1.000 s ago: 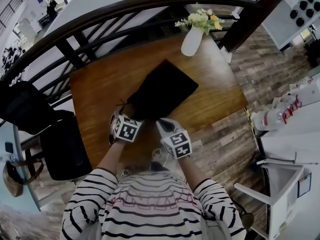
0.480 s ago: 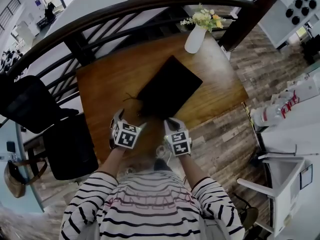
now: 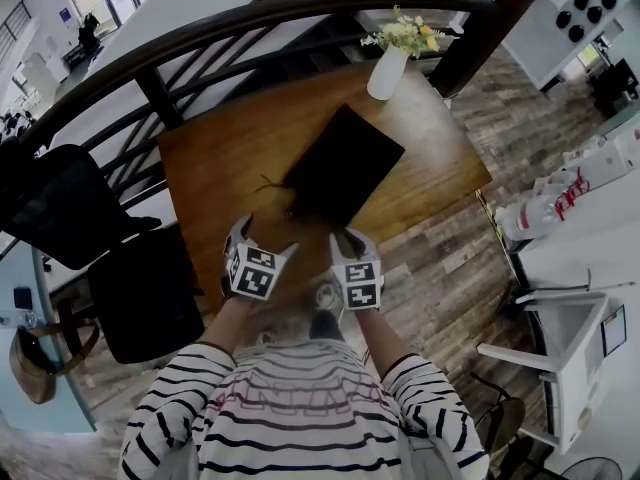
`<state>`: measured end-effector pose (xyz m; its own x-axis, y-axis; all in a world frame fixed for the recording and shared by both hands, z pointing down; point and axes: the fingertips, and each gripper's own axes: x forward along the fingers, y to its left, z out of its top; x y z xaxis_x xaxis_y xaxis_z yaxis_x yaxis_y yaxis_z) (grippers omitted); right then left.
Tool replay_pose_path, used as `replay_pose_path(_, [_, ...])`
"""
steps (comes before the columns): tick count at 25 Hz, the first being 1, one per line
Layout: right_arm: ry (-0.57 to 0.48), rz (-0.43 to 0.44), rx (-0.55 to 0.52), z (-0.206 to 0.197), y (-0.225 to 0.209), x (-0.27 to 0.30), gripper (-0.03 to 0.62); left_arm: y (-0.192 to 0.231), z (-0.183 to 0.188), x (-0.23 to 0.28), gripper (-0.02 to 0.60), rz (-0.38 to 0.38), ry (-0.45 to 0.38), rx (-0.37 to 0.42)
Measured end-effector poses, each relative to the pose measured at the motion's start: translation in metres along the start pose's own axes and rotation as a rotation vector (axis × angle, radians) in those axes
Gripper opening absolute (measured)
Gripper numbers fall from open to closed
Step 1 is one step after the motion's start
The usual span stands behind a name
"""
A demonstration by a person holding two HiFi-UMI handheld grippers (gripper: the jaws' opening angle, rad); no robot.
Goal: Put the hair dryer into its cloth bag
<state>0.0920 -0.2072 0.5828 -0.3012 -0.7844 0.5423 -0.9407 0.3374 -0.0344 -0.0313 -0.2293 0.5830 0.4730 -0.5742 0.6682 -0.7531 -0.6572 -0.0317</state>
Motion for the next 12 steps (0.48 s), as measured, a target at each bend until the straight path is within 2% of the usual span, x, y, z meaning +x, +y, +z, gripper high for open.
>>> replay_pose_path(5, [-0.111,-0.068,0.043,0.025,0.013,-0.034,0.066,-0.001,0.008,-0.032,0.48,-0.018,-0.08,0.027])
replay_pose_path(12, [-0.242,-0.133,0.082,0.045,0.043,-0.087,0.04,-0.006,0.009,-0.088,0.389,-0.039,-0.201,0.061])
